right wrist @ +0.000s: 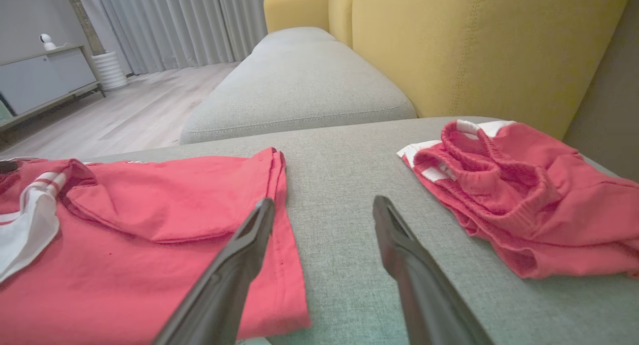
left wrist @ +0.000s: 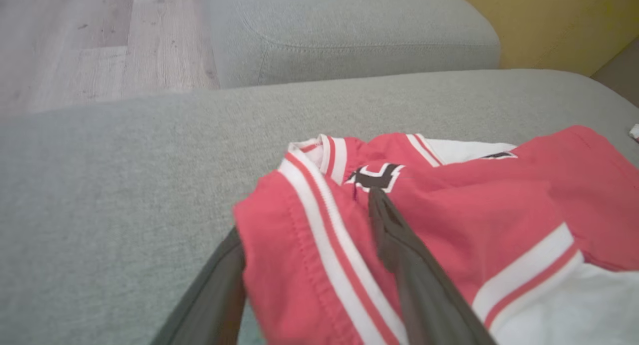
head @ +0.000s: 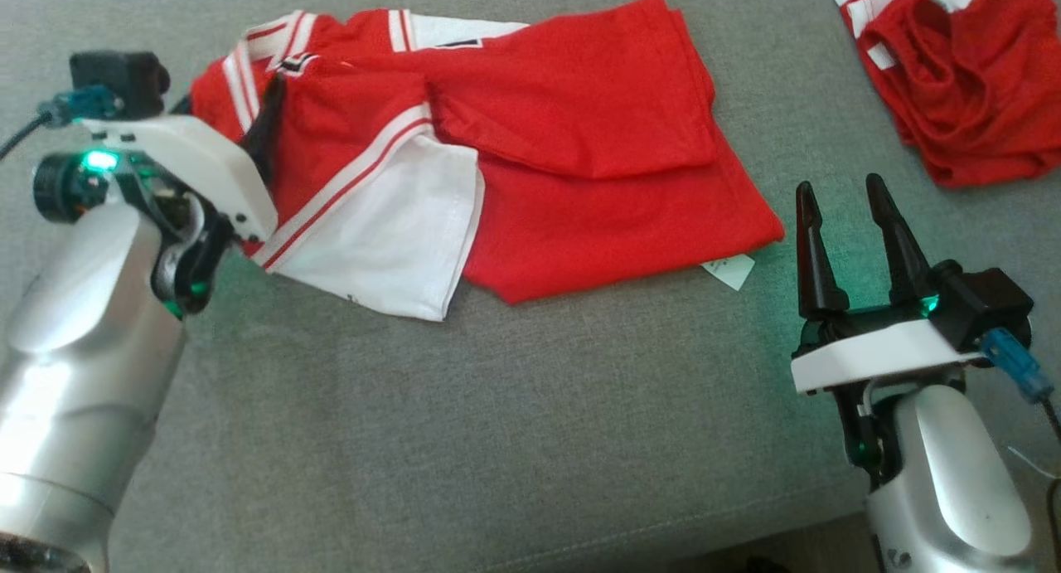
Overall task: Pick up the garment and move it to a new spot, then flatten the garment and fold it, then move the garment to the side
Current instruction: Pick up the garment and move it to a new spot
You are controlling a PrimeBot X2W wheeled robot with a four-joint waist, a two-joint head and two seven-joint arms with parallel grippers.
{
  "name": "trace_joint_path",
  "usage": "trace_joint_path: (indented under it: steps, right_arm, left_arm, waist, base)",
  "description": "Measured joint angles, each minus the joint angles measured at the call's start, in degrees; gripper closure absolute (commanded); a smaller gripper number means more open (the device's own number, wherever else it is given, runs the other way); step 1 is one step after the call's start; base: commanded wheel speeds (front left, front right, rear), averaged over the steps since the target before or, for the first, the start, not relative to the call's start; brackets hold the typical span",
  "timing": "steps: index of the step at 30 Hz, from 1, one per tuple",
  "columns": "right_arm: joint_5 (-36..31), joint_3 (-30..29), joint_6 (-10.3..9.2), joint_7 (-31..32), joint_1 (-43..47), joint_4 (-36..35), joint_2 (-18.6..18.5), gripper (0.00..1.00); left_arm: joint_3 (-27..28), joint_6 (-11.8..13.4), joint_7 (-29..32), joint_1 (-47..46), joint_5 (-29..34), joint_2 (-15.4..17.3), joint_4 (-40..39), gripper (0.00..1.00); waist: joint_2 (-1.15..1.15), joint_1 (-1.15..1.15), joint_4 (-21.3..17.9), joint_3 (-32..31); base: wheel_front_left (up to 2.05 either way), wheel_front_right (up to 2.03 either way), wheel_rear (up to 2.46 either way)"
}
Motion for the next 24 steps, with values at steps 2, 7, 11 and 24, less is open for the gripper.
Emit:
trace_joint_path:
  steps: [2, 7, 11, 24]
  right_arm:
    - [0.0, 0.0, 0.00, -0.2, -0.4, 0.5, 0.0, 0.00]
    - [0.0, -0.1, 0.00, -0.2, -0.4, 1.9, 0.0, 0.00]
    - [-0.3, -0.4, 0.00, -0.2, -0.1, 2.6, 0.0, 0.00]
    - [-1.6, -1.8, 0.00, 2.0, 9.7, 2.4, 0.0, 0.00]
  left_arm:
    - [0.0, -0.8, -0.7, -0.9, 0.2, -0.1, 0.7, 0.00]
    - [-0.5, -1.7, -2.8, -1.3, 0.5, -0.9, 1.8, 0.00]
    - [-1.3, -1.8, -5.4, 0.0, 1.0, -1.3, 1.7, 0.00]
    - [-1.9, 2.8, -15.1, 21.6, -0.6, -2.5, -9.3, 0.00]
  waist:
    - [0.00, 0.00, 0.4, -0.6]
    - [0.00, -0.01, 1.5, -3.4]
    - [0.00, -0.01, 2.6, -6.6]
    - [0.00, -0.02, 7.5, -18.0]
  base:
    - [0.00, 0.00, 0.00]
    - [0.00, 0.00, 0.00]
    - [0.00, 0.00, 0.00]
    - [0.00, 0.00, 0.00]
